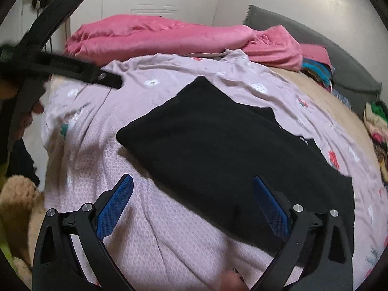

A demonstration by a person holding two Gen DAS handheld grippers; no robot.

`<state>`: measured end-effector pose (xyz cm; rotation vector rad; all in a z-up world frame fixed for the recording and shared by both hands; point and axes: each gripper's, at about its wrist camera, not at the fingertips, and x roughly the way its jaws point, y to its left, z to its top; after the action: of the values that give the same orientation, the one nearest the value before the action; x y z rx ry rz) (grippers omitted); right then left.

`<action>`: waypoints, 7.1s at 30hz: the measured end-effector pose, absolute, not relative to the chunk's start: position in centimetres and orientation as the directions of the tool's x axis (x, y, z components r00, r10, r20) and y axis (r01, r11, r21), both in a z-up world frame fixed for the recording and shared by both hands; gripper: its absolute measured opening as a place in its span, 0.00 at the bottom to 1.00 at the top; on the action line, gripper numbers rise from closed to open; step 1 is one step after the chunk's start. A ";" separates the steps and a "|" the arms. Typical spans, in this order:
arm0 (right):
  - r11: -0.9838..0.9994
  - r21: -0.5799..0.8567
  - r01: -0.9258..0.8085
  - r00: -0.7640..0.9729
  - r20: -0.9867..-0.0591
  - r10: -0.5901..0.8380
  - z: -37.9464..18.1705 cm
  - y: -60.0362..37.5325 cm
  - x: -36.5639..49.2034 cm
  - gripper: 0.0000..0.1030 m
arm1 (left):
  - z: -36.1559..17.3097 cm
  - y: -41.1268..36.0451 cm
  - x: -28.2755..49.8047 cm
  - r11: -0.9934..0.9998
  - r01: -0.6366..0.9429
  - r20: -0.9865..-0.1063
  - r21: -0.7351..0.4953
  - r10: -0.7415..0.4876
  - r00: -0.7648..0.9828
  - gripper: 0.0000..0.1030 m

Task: Fold small clothes
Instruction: 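Grasp the black sweatshirt edge with the right tool while the left tool grasps beside it, then lift the gripped edge with both tools and fold it over the sweatshirt, then lower the fold onto the sweatshirt and open the left tool, then the right tool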

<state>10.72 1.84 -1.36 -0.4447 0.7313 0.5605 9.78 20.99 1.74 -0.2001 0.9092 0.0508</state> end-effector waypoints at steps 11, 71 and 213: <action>0.700 -0.319 -0.639 0.646 -0.716 0.264 -4.2 5.7 11.9 0.95 | 1.2 20.0 14.5 0.986 -0.098 -0.808 -0.134 -0.051 0.587 0.91; 0.801 -0.357 -0.480 0.841 -0.448 0.304 1.2 0.0 11.9 0.10 | 3.0 9.8 23.7 0.945 0.112 -0.791 -0.308 -0.320 0.522 0.14; 0.912 0.316 -0.261 0.625 -0.665 0.409 0.9 -29.0 27.7 0.09 | -1.2 -8.5 19.7 0.942 0.284 -0.800 -0.181 -0.309 0.515 0.77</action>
<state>27.72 -28.99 0.94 0.1962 0.8098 0.3867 19.69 -8.52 -1.21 -0.0287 0.9668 -0.3562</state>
